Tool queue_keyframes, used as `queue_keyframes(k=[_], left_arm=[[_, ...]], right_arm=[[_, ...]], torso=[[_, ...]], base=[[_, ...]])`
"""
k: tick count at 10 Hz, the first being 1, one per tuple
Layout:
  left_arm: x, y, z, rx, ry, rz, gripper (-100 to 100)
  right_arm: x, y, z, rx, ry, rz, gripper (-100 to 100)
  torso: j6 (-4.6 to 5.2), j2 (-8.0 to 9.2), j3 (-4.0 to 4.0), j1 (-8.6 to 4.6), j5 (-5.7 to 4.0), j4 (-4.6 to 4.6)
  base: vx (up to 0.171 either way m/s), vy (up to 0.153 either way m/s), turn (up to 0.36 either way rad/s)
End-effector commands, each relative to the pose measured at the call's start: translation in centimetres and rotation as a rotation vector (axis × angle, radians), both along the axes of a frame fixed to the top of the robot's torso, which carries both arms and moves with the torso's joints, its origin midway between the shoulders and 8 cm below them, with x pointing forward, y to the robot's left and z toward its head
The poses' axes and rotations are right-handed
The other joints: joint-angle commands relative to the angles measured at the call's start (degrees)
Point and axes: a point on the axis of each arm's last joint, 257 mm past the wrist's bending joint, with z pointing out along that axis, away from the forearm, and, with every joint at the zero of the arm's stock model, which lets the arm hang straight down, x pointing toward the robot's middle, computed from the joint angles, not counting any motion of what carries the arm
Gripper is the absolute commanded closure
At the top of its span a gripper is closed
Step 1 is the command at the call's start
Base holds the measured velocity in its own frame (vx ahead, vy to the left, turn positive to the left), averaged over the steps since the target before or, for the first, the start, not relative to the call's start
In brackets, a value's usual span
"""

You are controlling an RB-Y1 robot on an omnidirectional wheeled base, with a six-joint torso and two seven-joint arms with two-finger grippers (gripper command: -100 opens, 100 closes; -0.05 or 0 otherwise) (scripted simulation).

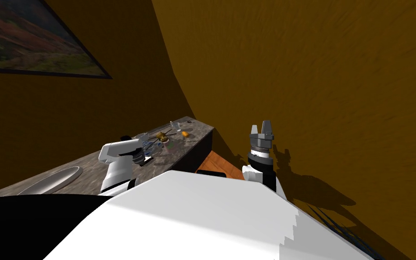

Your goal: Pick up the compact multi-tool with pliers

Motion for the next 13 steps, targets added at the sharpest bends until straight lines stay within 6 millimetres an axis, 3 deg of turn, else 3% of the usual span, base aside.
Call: queue_keyframes(k=[1,7,9,10,11,13], left_arm=[[-0.5,-0.8,-0.2,-0.046,0.011,0.035,-100],[-2.0,-3.6,-0.8,-0.196,0.053,0.133,-100],[-2.0,-3.5,-0.8,-0.198,0.052,0.134,-100],[-2.1,-3.6,-0.8,-0.201,0.054,0.136,0],[-2.1,-3.3,-1.1,-0.202,0.051,0.162,-100],[-2.2,-2.6,-1.6,-0.205,0.044,0.213,-100]], right_arm=[[0.0,0.0,0.0,0.000,0.000,0.000,0],[0.0,0.0,0.0,0.000,0.000,0.000,0],[0.0,0.0,0.0,0.000,0.000,0.000,0],[0.0,0.0,0.0,0.000,0.000,0.000,0],[0.0,0.0,0.0,0.000,0.000,0.000,0],[0.0,0.0,0.0,0.000,0.000,0.000,0]], torso=[[0.00,0.00,0.00,0.00,0.00,0.00],[0.00,-0.01,-0.01,0.05,0.02,0.00],[-0.01,0.02,0.01,0.01,0.03,-0.01],[-0.01,0.04,0.01,0.00,0.05,-0.01],[-0.01,0.04,0.02,-0.01,0.05,-0.01],[0.26,0.20,0.10,0.22,0.21,0.03]], base=[[0.013,0.026,-0.016],[0.019,0.030,-0.010],[0.008,0.015,-0.003],[0.000,0.000,0.000],[-0.057,0.009,-0.188],[-0.133,0.049,-0.247]])
